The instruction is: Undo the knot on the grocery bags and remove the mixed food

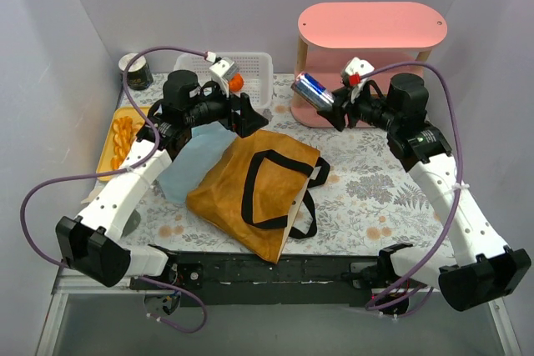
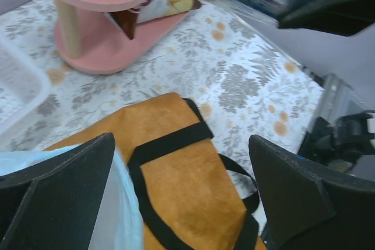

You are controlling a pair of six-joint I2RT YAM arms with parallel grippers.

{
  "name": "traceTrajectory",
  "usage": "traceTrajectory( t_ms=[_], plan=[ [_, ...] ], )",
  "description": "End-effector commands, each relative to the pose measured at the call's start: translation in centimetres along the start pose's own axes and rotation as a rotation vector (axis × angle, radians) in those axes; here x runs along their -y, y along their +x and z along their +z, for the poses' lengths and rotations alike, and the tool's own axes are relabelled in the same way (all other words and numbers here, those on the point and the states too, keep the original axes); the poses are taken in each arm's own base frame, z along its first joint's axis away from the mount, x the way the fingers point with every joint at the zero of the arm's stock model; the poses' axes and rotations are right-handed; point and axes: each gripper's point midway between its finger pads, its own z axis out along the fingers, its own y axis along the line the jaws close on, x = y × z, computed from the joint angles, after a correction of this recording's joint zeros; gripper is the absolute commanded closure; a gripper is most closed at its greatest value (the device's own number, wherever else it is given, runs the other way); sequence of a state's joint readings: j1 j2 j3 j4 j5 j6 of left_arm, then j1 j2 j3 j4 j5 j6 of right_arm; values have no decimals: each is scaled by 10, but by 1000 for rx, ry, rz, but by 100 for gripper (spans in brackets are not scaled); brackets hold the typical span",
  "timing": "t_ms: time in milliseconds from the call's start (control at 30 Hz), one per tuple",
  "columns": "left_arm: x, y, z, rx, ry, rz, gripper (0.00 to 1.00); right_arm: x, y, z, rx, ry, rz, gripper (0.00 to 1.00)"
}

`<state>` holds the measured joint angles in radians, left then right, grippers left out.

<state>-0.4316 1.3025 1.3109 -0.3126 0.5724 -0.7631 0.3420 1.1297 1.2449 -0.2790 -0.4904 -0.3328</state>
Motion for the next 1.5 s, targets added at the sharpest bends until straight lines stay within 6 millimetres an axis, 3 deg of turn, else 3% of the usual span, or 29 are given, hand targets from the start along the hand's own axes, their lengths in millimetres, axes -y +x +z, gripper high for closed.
traceTrajectory(
  t_ms=[0, 67, 100, 167, 200, 300, 333, 400, 433, 500, 567, 633, 700, 733, 767, 900, 1033, 1167, 1300, 1467],
  plan=[
    [37, -32, -6, 51, 177, -20, 2, 17, -88, 1, 328, 44, -29, 99],
    [33, -35, -12, 44, 126, -21, 2, 15, -91, 1, 328, 31, -18, 99],
    [31, -41, -23, 65, 81, 39, 2, 13, -93, 0, 333, 24, -20, 99],
    [22, -35, -38, 30, -17, 72, 2, 11, -95, -2, 336, 11, -22, 99],
    [10, -40, -56, 49, -134, 131, 2, 11, -96, -3, 336, 13, -18, 99],
    [-4, -12, -91, -39, -290, 143, 2, 12, -98, -4, 338, 21, -15, 99],
    [8, -6, -112, -50, -287, 185, 2, 12, -99, -5, 343, 22, -19, 99],
    [22, 6, -121, -51, -231, 218, 2, 11, -100, -3, 353, 14, -14, 99],
    [33, -3, -124, -2, -195, 239, 2, 12, -103, -2, 366, 11, -15, 99],
    [32, -6, -113, 3, -178, 211, 2, 13, -105, 2, 377, 4, -4, 99],
    [20, -14, -87, 23, -192, 163, 2, 13, -112, 4, 401, -3, -17, 99],
    [20, -43, -69, 115, -171, 160, 2, 16, -115, 8, 411, -4, -28, 99],
    [23, -52, -40, 133, -88, 96, 2, 20, -115, 12, 433, 7, -44, 99],
    [27, -76, -33, 203, -56, 90, 2, 21, -115, 13, 438, 9, -40, 99],
    [22, -76, -18, 198, -39, 50, 2, 23, -121, 12, 461, 17, -46, 99],
    [21, -98, 9, 263, 16, -107, 2, 20, -130, 13, 488, -3, -52, 99],
    [33, -112, 23, 271, 126, -177, 2, 16, -125, 14, 467, -11, -51, 99],
    [37, -134, 27, 313, 159, -218, 2, 10, -117, 17, 436, -16, -57, 99],
    [45, -144, 33, 322, 230, -229, 2, 9, -107, 22, 401, -2, -59, 99],
    [37, -136, 45, 299, 224, -268, 2, 0, -110, 27, 399, -17, -69, 99]
  ],
)
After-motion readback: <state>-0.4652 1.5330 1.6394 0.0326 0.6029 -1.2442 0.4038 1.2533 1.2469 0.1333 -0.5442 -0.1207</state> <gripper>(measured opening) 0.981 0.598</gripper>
